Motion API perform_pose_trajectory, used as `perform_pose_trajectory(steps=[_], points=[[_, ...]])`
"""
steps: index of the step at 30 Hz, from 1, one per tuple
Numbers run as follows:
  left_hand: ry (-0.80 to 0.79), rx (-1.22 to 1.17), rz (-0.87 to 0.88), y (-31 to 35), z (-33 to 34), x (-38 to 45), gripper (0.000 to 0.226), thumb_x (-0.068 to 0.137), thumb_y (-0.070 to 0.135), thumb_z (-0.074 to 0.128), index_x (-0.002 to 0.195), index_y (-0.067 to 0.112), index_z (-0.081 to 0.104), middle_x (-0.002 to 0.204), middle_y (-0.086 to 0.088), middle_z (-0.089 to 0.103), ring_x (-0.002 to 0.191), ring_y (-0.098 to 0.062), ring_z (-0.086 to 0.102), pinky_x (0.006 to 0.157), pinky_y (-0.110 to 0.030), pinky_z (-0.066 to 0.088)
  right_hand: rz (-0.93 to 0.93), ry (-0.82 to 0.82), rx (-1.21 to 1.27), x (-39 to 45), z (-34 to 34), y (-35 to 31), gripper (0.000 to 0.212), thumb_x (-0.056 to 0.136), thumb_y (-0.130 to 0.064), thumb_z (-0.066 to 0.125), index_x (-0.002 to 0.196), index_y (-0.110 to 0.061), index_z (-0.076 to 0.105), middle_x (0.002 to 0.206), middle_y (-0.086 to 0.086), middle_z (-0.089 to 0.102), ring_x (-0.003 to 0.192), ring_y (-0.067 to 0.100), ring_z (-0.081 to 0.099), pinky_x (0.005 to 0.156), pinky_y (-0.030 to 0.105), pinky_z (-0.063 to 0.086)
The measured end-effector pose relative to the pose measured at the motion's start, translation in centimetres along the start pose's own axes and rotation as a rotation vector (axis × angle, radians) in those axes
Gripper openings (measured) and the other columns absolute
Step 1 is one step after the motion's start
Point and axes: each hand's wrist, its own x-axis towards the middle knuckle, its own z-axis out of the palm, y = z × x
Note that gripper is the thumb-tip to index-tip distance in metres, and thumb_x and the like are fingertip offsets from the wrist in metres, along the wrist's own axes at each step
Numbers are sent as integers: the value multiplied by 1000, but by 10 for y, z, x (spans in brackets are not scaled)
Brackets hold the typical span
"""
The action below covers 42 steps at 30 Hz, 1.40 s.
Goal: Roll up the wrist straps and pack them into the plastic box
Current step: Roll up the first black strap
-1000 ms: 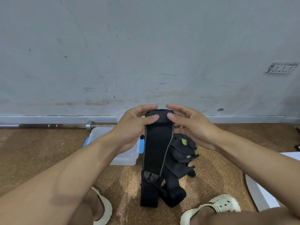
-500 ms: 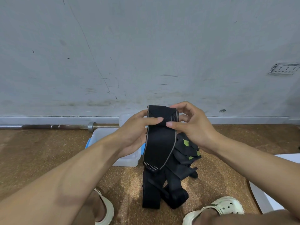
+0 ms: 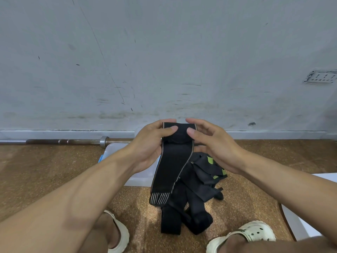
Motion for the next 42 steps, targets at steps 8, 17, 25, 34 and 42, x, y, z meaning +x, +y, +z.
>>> perform_pose_trajectory(steps=[8,17,25,34,42], points=[[3,26,-24,-3,0,-1,43,92,11,71,133,13,60,114,-10,72,96,-20,73,77,-31,59,-35,10,16,0,-3,3,39,91,-4,72,128,-17,66,126,2,71,108,28,73,92,35,60],[14,40,14,-5,-1,2,39,86,3,75,123,6,64,106,-12,74,89,-21,75,80,-32,62,19,-52,16,1,-8,3,58,75,-10,80,131,-19,64,125,-1,73,112,24,72,94,34,59],[11,123,14,-6,-1,0,41,82,7,79,122,6,66,110,-13,74,91,-22,75,71,-30,60,1,-62,-134,-2,-7,5,71,85,-5,78,144,-34,51,116,24,73,108,35,73,95,38,60],[32,160,-9,-10,2,-4,33,91,25,74,117,6,67,101,-10,76,89,-20,75,75,-34,61,-92,-150,-662,-5,0,9,86,102,-42,58,156,-53,-9,161,-24,35,132,3,55,116,29,40],[61,210,-47,-10,4,-3,33,97,28,68,122,9,60,113,-13,73,97,-24,74,90,-41,60,-105,-57,-670,-10,10,4,69,101,-34,62,158,-39,24,138,-17,60,113,3,67,104,28,52]])
